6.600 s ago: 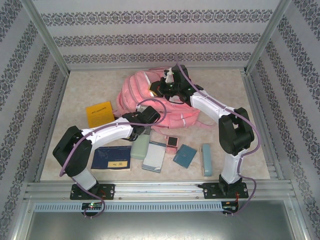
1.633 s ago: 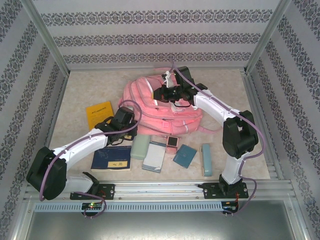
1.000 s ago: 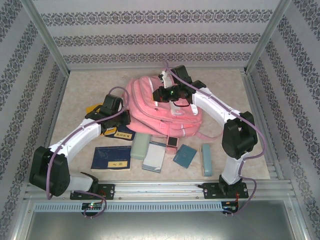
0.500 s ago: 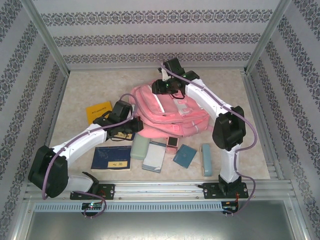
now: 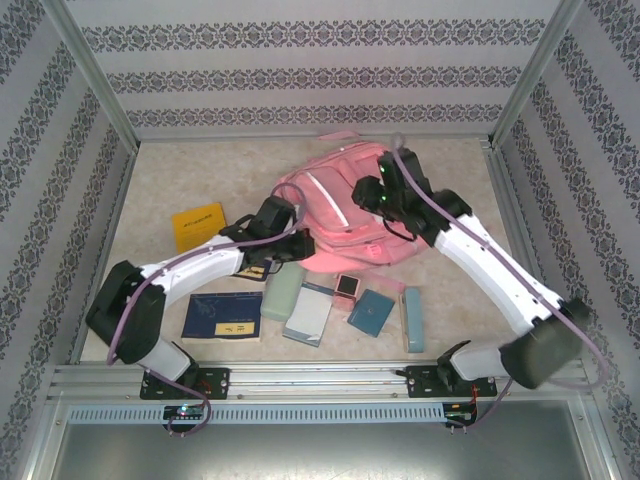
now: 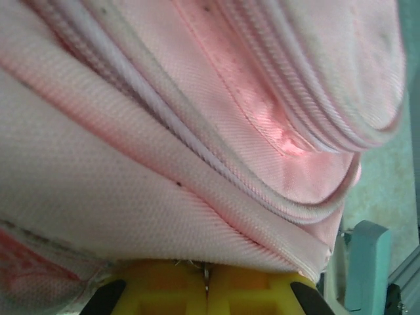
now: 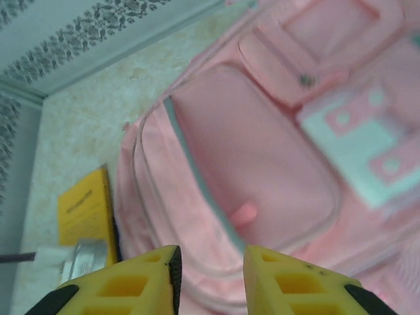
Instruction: Pack the student bag
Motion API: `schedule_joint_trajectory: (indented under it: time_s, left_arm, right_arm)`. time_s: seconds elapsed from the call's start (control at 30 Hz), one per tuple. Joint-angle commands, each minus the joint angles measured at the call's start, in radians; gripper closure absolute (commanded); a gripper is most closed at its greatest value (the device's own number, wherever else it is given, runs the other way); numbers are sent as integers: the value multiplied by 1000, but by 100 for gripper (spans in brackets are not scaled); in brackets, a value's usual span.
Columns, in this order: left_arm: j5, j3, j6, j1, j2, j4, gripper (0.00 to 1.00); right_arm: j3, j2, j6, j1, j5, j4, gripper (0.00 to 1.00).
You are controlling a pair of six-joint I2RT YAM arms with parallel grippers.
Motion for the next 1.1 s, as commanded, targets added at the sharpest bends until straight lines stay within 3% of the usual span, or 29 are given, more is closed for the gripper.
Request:
schedule_joint_trajectory:
  time_s: [0.0,0.13,0.4,0.7,0.97,1.07]
  left_arm:
    - [3,113,6,-40,38,84,100]
    - [-2,198,21,-67,79,56,100]
    - [-21,274,36,-114,82,15,100]
    - [-36,283,54,-142,69,-16,100]
    - [-29,263,53,-172,66,2,100]
    - [-29,262,56,-178,67,5,100]
  right_arm:
    - [-159,-82,251,-26,-72,72,64]
    - [-319,-175,424,-69,-175,174,56]
    - [-526,-235,720,-76,-206,360,45]
    - [-667,-249,784,-102,-89,666,47]
    - [-660,-198,785,-103,-53,733,47]
    - [-635,-176,765,-95,-65,713,55]
